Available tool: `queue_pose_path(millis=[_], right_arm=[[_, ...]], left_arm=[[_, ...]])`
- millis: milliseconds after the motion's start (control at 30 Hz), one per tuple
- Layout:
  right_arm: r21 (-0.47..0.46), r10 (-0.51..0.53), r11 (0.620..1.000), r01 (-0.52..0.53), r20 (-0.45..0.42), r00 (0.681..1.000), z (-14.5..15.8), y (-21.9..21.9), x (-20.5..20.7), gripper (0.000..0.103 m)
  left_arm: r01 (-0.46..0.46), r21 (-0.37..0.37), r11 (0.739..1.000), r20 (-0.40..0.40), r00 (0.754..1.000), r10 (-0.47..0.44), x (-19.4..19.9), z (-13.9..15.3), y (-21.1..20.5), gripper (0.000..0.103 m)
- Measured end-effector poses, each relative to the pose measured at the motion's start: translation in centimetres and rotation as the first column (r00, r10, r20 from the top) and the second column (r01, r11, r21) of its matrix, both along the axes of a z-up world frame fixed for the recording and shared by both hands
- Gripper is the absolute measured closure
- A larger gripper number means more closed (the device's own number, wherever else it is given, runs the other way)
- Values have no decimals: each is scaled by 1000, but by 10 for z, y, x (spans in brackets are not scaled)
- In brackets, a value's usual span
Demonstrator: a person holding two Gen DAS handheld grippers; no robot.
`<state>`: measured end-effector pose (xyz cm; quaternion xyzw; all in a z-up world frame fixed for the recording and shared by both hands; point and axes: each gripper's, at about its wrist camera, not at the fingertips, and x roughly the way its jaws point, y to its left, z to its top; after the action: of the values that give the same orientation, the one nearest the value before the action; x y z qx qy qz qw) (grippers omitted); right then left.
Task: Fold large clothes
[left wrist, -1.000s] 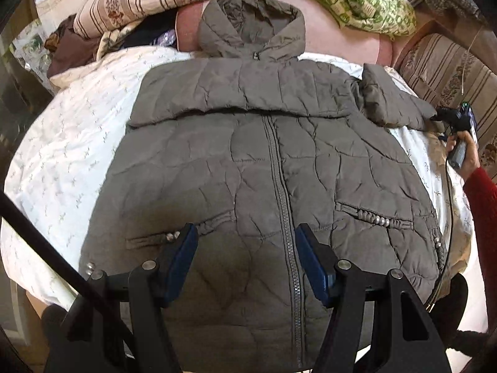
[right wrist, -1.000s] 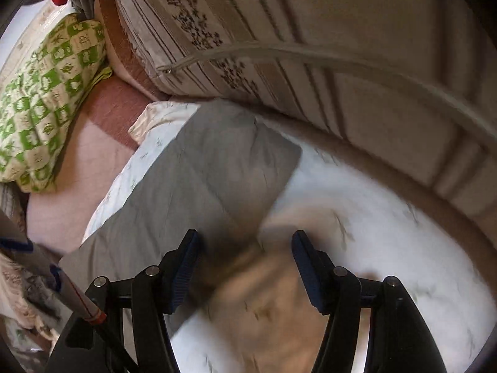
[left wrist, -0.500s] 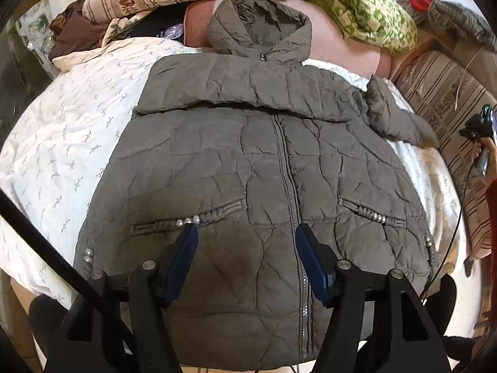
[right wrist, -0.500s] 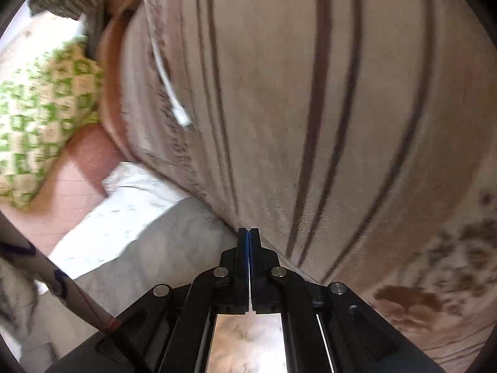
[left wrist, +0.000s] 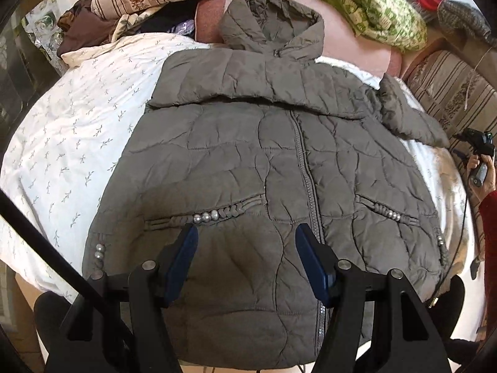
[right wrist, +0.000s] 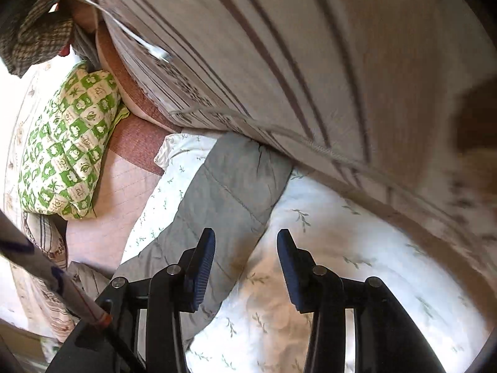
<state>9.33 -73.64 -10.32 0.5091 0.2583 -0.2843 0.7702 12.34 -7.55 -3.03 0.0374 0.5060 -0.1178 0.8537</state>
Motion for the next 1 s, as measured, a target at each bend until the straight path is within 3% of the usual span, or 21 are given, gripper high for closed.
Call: queue_pose_path(millis=[167,267,567,600,633,667,833,1000], right_arm=[[-16,45,999,-45,33,998,-20,-10,27,58],[-76,-3,997,-8,-145,989,-30,-10,42,58],[-67,-47,997,44,-43,998,-36,-17,42,46],[-70,-49,997,45,-57,997,-35,-18,47,50],[-77,-47,996,41,-86,995,-32,-18,52,73],[-79,-36,996,29,-96,995,-29,-17,56,85],[-196,-31,981,4,-136,990,16,10,54,90],[-353,35,932,-87,-151,988,91,63,49,91]], left_arm=[[6,46,999,-40,999,-4,12,-16,-18,39],[13,64,998,-45,999,-10,17,-21,-27,39],[37,73,997,-93,995,-30,22,-37,-39,39],[36,70,997,-89,996,-30,21,-36,-38,39],[32,69,997,-78,997,-27,19,-33,-36,39],[30,66,997,-70,997,-25,17,-31,-34,39],[16,17,1000,-52,999,-15,9,-23,-16,39],[-9,-38,999,-21,1000,9,-3,-13,12,39]])
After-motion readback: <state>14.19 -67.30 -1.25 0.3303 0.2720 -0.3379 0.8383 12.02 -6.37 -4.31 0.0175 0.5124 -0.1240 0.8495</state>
